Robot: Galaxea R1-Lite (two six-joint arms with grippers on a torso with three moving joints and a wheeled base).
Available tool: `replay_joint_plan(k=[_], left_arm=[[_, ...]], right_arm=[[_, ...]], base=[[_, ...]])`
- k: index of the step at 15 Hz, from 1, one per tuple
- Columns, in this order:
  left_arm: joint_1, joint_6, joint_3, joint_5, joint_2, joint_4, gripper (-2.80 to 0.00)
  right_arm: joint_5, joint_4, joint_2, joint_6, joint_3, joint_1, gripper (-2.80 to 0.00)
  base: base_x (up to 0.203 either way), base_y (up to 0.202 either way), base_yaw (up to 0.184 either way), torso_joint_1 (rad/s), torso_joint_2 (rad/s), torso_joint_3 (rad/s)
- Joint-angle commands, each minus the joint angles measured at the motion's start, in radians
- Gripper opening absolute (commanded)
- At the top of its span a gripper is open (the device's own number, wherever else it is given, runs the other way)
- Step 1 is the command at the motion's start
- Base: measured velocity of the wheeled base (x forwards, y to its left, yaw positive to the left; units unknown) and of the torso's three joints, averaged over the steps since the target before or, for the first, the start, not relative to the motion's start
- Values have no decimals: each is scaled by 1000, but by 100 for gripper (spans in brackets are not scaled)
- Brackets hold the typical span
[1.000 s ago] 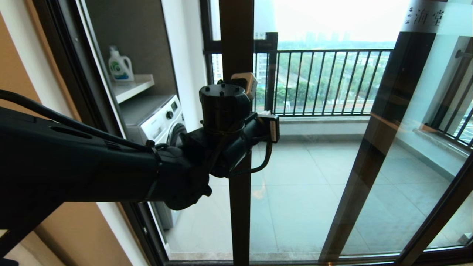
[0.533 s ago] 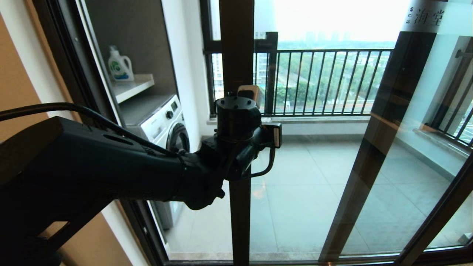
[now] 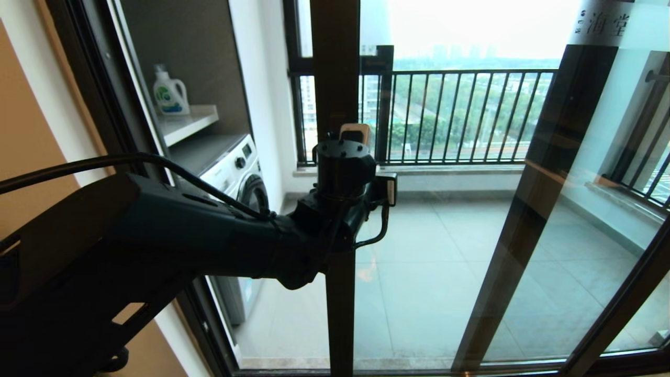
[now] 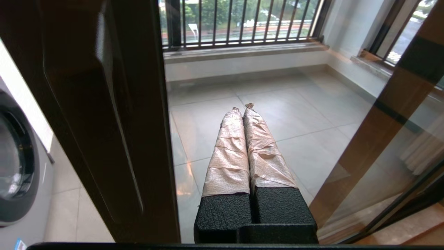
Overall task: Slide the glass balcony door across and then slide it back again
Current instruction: Close the slid door
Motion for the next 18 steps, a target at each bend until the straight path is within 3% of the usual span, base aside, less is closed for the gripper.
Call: replay_joint_plan(k=[1,9,18], left_arm=[[30,-1,-4,15,25,-6,-280],[85,65,-41,66,26,-9,-280],[135,65,-24,86,19,-9,-280]], right_arm=[[1,0,0,-1,9,0,-280],[1,0,0,-1,9,0,-280],[1,0,0,-1,9,0,-280]], base=[[0,0,0,0,0,0],[0,0,0,0,0,0],[0,0,0,0,0,0]])
